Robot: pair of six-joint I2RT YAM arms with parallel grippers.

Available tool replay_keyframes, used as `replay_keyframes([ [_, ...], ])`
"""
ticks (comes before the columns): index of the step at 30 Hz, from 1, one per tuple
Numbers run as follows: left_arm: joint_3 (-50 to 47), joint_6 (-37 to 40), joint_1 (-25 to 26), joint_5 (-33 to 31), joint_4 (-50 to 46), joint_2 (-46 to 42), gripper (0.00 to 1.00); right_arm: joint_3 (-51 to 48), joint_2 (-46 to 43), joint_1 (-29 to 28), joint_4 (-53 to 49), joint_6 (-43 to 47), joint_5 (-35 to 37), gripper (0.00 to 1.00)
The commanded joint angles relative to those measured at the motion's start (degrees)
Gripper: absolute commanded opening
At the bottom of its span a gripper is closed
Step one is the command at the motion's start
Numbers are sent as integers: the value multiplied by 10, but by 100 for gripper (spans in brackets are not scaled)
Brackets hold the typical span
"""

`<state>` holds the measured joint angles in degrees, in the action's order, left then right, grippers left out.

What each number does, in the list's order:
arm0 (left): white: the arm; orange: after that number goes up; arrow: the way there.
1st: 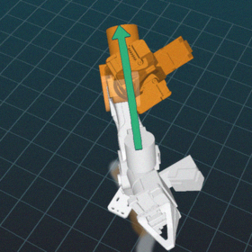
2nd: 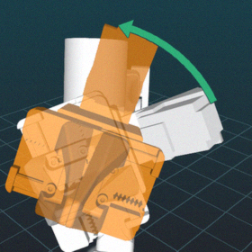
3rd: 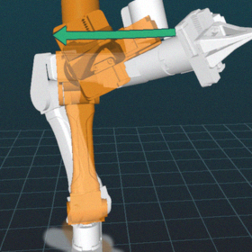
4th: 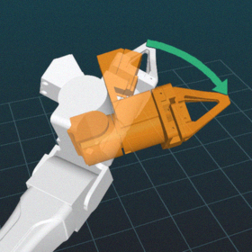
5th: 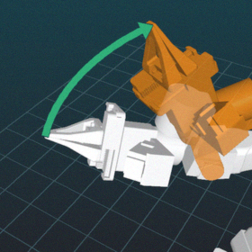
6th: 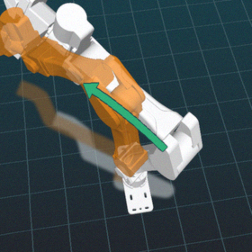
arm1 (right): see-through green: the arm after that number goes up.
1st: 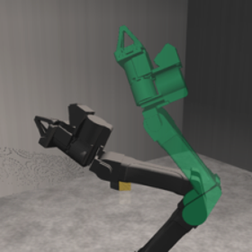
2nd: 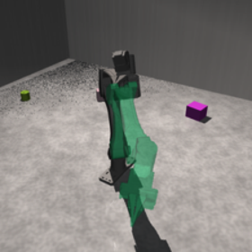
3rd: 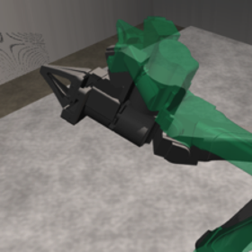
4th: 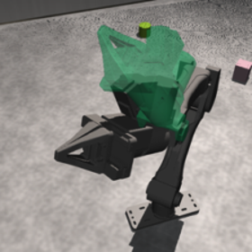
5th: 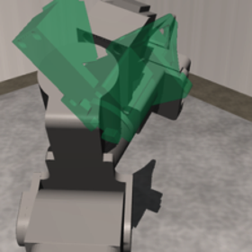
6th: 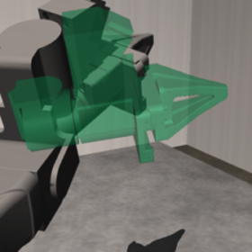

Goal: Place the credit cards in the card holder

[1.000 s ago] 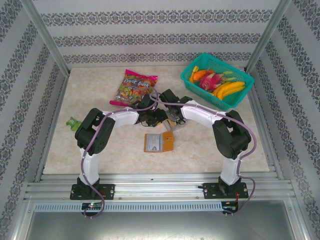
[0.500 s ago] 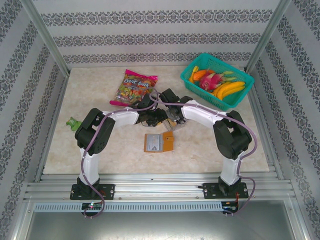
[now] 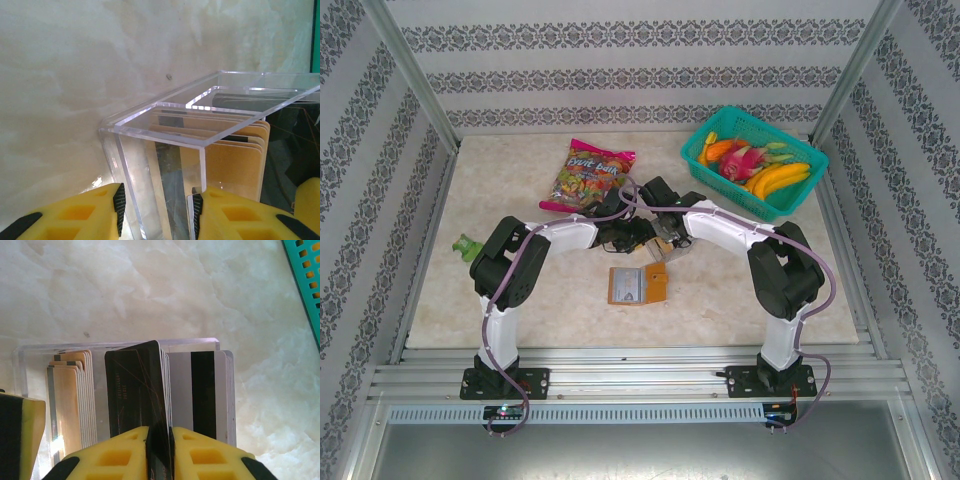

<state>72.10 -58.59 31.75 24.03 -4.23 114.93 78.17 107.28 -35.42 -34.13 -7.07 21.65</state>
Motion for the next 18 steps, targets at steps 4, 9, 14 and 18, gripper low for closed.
replay_keyframes([
  [4, -3, 5, -5, 1, -19, 13, 42, 4, -23, 2, -20, 5, 28, 17],
  [9, -5, 6, -5, 2, -18, 12, 42, 3, -34, 2, -23, 3, 23, 13],
  [14, -4, 5, -5, 2, -17, 11, 42, 2, -42, 4, -23, 0, 12, 6],
  [18, -5, 8, -5, 5, -11, 7, 42, 7, -58, 12, -34, -24, -48, 2],
])
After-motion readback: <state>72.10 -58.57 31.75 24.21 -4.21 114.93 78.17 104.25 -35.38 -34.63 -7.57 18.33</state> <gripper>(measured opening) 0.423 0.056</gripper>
